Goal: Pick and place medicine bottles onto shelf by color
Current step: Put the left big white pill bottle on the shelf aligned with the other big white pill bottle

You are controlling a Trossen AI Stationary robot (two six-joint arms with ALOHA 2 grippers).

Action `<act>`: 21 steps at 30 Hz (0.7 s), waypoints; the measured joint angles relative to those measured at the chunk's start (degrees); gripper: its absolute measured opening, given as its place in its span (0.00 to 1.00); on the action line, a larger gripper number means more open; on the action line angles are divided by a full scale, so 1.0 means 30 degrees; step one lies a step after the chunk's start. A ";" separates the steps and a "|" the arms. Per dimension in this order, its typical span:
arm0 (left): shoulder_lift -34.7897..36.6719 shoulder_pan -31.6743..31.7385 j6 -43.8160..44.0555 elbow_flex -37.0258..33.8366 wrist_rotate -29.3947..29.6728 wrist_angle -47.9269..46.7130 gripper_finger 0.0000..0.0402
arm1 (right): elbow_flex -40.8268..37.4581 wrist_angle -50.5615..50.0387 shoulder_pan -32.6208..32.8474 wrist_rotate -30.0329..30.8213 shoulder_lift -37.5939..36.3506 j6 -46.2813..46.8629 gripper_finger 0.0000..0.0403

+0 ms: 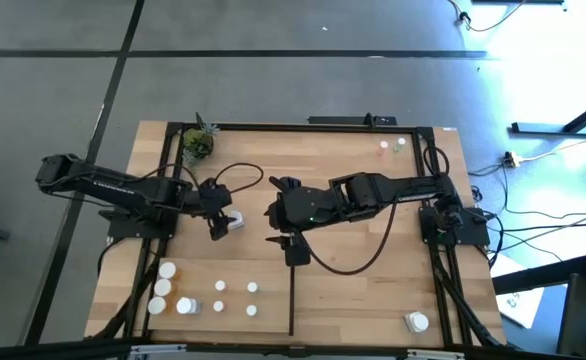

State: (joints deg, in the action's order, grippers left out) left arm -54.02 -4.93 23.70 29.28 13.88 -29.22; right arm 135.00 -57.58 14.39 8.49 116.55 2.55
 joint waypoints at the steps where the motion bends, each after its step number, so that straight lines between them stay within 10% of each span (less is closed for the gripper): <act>1: 0.0015 0.0000 -0.0007 -0.0002 -0.0009 0.0092 0.67 | 0.0000 -0.0003 0.0000 0.0000 0.0000 0.0000 0.67; 21: 0.0357 -0.0175 -0.0022 -0.0044 -0.0748 0.0009 0.67 | 0.0000 -0.0087 0.0000 -0.0005 0.0000 0.0000 0.67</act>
State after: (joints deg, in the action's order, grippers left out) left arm -52.95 -5.45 23.64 29.15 11.64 -29.19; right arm 135.00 -57.84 14.39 8.48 116.55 2.55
